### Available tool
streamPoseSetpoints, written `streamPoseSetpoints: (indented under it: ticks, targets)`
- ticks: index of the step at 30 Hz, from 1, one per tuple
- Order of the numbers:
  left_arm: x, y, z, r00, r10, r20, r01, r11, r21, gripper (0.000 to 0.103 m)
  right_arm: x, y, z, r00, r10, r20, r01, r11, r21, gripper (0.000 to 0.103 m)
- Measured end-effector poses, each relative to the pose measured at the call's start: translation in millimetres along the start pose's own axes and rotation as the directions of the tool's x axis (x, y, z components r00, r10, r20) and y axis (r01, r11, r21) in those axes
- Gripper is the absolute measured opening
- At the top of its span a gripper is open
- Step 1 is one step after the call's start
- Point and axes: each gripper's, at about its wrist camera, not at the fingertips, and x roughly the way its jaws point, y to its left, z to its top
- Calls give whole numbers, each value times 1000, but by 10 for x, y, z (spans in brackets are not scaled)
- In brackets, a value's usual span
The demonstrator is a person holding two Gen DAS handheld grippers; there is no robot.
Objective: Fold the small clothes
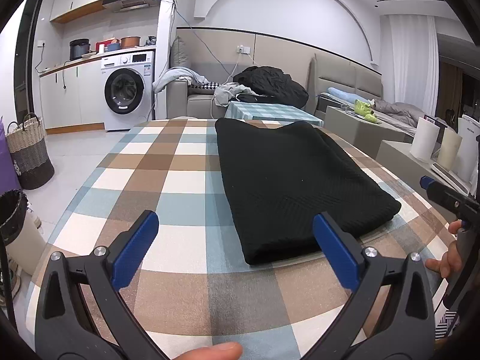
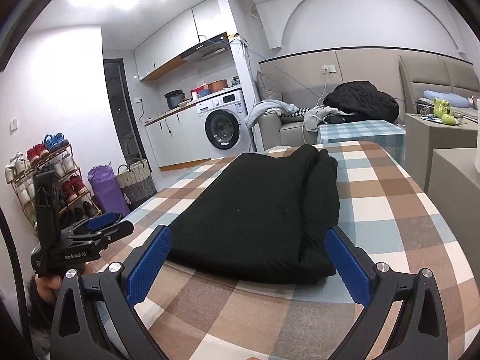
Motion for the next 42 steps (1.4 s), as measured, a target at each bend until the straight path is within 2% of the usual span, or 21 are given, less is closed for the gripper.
streamPoseSetpoints:
  ticks: [42]
  targets:
    - [16,-1,-16,1000,3,-2,-3,1000,-3,102,45,-39,-28,1000,-1,-23,1,1000,0,103]
